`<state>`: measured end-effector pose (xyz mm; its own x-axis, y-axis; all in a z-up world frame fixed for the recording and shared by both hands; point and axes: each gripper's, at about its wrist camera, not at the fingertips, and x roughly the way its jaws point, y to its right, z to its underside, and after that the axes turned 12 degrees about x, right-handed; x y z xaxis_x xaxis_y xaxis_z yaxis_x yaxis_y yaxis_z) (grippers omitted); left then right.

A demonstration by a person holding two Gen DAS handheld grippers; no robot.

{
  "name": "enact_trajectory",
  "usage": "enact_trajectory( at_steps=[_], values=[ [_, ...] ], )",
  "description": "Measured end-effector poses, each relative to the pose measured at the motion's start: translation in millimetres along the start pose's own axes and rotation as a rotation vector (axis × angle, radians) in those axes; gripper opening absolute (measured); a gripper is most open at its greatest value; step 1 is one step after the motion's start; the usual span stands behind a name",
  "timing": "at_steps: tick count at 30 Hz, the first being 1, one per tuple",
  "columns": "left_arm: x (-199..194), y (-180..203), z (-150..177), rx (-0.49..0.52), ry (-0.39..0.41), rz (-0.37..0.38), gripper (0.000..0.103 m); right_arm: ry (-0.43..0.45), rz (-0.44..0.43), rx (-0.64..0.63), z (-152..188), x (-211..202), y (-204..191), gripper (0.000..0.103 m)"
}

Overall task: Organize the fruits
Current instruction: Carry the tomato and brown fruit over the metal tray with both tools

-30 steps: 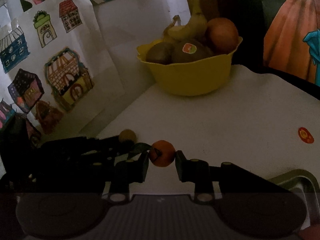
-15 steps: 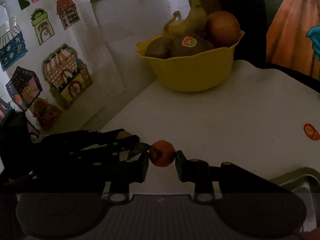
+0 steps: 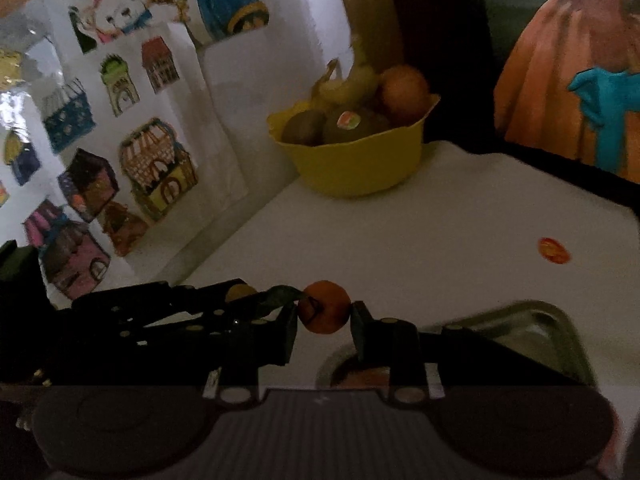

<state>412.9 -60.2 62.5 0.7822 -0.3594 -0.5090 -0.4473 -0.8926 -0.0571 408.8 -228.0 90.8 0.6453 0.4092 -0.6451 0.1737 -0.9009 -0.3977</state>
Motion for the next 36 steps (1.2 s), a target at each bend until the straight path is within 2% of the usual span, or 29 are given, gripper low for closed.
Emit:
enact_trajectory(
  at_steps=[11,17,26,31,36],
  values=[
    [-43.1,84.3,-18.1,0.059,0.059,0.072,0.029,0.082,0.076,0.03,28.2,-99.3,38.7,0.033],
    [-51.3,122.4,-14.9,0.079,0.062,0.116,0.029,0.109,0.077,0.074,46.7,-131.2,64.1,0.033],
    [-35.0,147.8,-15.6,0.087,0.035,0.1,0.029,0.141,0.104,0.081,73.2,-142.5,89.5,0.033],
    [-13.2,149.2,-14.0,0.053,0.01,0.086,0.029,0.22,0.158,0.04,91.3,-125.7,98.3,0.033],
    [4.2,149.8,-8.3,0.041,-0.015,0.064,0.029,0.262,0.194,-0.004,107.3,-106.5,103.4,0.033]
  ],
)
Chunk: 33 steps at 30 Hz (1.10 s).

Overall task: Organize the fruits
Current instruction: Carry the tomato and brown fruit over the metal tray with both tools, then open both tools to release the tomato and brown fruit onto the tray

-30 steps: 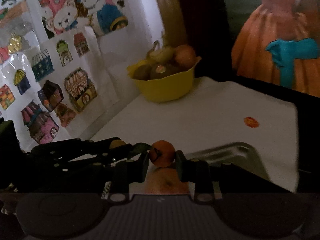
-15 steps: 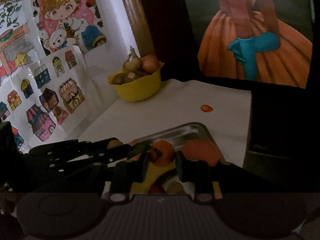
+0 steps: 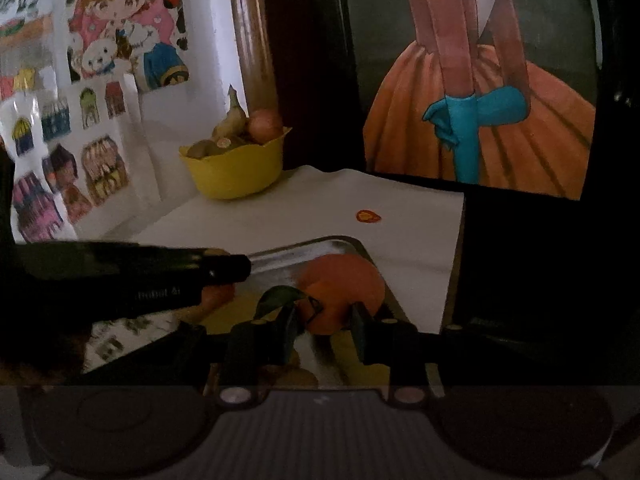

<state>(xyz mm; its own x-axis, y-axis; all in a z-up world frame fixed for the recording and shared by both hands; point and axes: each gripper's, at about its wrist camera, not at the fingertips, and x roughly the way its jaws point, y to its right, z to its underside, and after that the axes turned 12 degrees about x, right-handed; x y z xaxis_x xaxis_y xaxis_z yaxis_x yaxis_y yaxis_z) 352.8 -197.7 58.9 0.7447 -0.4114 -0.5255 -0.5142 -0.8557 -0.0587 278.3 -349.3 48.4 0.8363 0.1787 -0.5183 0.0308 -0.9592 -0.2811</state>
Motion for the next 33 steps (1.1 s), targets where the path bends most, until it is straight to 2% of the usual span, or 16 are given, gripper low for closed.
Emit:
enact_trajectory(
  at_steps=[5,10,14,33],
  values=[
    [10.0,-2.2,1.8,-0.012,-0.007,-0.017,0.029,-0.008,-0.017,0.019,9.1,9.3,5.1,0.033],
    [13.3,4.2,3.5,0.016,0.0,-0.009,0.029,-0.004,-0.029,0.011,15.5,13.8,7.0,0.033],
    [18.2,11.5,5.0,0.042,-0.008,0.001,0.029,0.005,-0.033,-0.005,16.5,13.6,5.2,0.034],
    [26.8,15.1,10.3,0.035,-0.045,0.01,0.03,0.013,-0.049,0.0,18.2,13.3,7.6,0.037]
  ],
)
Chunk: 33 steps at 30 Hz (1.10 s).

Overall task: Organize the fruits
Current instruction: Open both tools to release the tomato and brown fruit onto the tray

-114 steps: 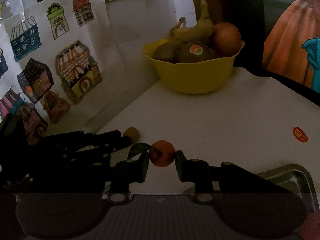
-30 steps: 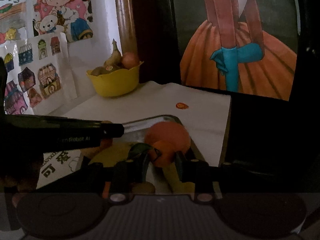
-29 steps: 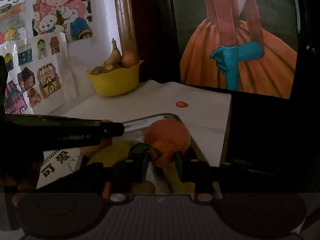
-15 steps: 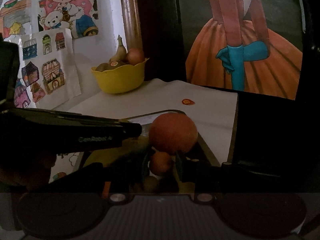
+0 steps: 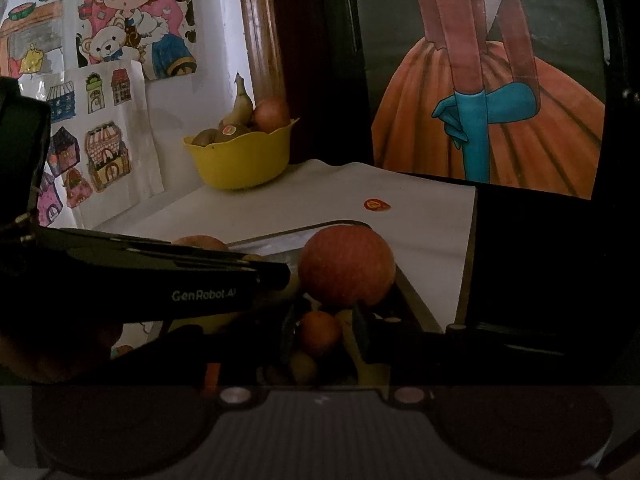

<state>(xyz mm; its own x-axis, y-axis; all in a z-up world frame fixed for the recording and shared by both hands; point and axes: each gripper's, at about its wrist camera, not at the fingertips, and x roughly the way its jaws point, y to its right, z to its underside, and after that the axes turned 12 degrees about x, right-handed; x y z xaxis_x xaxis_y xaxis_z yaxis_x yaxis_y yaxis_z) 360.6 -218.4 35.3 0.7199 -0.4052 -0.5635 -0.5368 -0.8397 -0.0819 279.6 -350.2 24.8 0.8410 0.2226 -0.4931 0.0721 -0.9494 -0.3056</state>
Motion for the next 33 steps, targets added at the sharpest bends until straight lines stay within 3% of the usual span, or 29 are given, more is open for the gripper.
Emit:
enact_trajectory(
  at_steps=[6,11,15,20,25,28,33],
  values=[
    [0.1,-0.1,0.5,-0.009,0.002,0.008,0.03,0.005,-0.006,-0.009,1.4,-1.8,0.1,0.046],
    [-0.3,-1.2,0.7,-0.021,0.003,0.021,0.039,0.014,-0.009,-0.015,2.4,-2.8,-0.1,0.056],
    [-2.0,-2.4,1.1,-0.032,0.011,0.024,0.06,0.021,-0.008,-0.017,2.9,-2.9,-0.7,0.068],
    [-4.2,-4.8,1.5,-0.055,0.03,0.037,0.07,0.03,-0.02,-0.018,3.9,-3.4,0.8,0.08],
    [-12.2,-6.4,-0.5,-0.076,0.073,0.047,0.09,0.045,-0.031,-0.008,5.2,-5.7,2.2,0.09],
    [-20.6,-5.2,-2.6,-0.076,0.102,0.01,0.102,0.06,-0.025,-0.002,5.5,-9.4,3.3,0.099],
    [-36.1,-8.8,-4.7,-0.096,0.139,-0.026,0.102,0.097,-0.019,-0.01,5.8,-20.1,1.9,0.103]
  ],
)
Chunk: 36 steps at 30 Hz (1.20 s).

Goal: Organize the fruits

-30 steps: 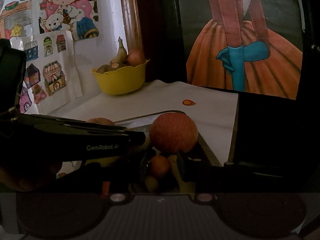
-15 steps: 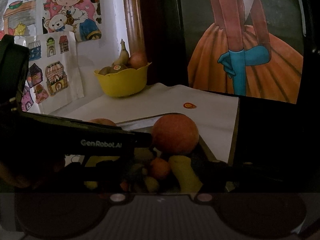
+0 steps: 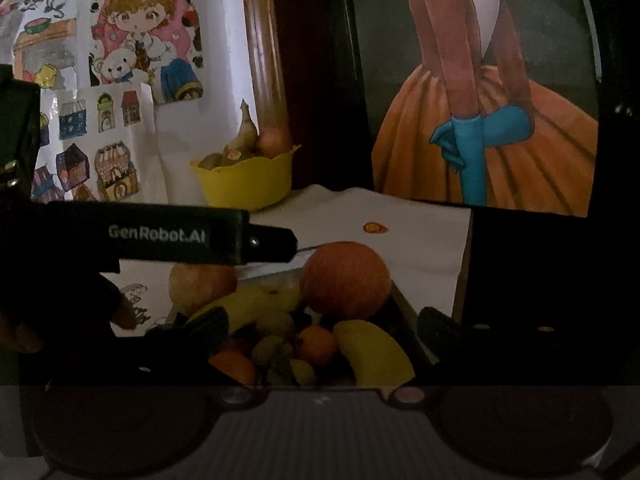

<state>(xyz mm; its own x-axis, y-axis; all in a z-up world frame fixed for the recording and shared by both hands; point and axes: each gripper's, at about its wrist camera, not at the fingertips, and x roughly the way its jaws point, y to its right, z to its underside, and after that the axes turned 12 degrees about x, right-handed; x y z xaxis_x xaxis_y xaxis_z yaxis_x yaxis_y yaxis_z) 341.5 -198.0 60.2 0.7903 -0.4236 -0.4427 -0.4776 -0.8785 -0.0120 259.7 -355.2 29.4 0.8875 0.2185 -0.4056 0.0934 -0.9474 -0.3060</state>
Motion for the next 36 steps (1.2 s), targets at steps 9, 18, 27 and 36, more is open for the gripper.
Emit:
enact_trajectory(
  at_steps=[9,18,27,36],
  values=[
    [-30.6,-15.5,5.1,-0.04,0.018,-0.062,0.102,0.037,0.074,0.022,-1.4,-22.1,-9.0,0.103],
    [-66.8,-22.5,8.9,-0.055,0.031,-0.062,0.102,0.086,0.093,0.015,0.4,-50.4,-28.5,0.103],
    [-98.3,-22.7,14.8,-0.049,0.059,-0.062,0.102,0.104,0.181,0.016,5.7,-76.1,-44.9,0.103],
    [-121.3,-28.5,32.9,-0.042,0.07,-0.095,0.102,0.161,0.218,0.008,13.8,-106.4,-56.0,0.103]
  ],
)
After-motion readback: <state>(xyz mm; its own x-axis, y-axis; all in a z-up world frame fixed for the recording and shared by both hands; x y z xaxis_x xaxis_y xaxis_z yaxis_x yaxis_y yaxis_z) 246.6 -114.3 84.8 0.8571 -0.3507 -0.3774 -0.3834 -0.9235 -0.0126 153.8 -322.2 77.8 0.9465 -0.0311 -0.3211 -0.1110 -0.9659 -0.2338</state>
